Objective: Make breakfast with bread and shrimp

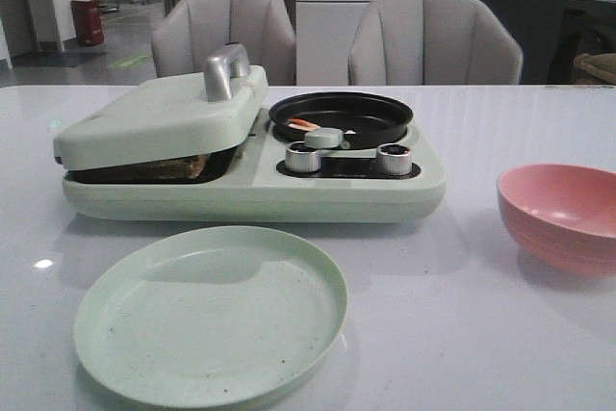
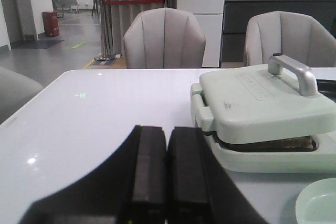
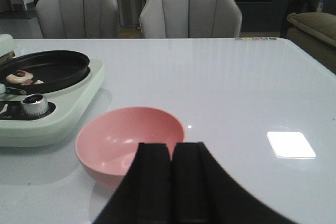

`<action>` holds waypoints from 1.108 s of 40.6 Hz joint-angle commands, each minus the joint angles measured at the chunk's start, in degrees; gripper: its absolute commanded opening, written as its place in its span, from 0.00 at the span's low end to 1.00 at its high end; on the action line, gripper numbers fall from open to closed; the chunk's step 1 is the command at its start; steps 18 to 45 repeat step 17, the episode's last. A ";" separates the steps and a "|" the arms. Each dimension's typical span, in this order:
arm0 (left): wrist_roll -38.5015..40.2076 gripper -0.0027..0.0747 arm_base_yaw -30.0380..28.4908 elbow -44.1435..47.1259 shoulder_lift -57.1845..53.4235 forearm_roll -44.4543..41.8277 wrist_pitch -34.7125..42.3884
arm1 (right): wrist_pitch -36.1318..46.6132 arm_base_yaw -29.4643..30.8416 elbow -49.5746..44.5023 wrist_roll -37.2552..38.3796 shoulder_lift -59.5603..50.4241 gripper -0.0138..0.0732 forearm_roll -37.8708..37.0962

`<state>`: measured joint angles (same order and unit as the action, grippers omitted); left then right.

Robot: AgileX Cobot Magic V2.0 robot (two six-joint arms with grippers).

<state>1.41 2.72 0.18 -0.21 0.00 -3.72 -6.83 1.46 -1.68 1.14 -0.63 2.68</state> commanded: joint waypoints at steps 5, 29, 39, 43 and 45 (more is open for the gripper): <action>0.38 0.16 0.08 1.74 -0.98 0.44 4.97 | 5.36 -0.02 1.02 -0.03 -1.18 0.20 0.13; 0.38 0.16 0.08 1.74 -0.98 0.44 4.97 | 5.32 -1.14 1.02 -0.03 -1.18 0.20 0.13; 0.38 0.16 0.08 1.74 -0.98 0.44 4.97 | 5.32 -1.14 1.02 -0.03 -1.18 0.20 0.13; 0.38 0.16 0.08 1.74 -0.98 0.44 4.97 | 5.32 -1.14 1.02 -0.03 -1.18 0.20 0.13; 0.38 0.16 0.08 1.74 -0.98 0.44 4.97 | 5.32 -1.14 1.02 -0.03 -1.18 0.20 0.13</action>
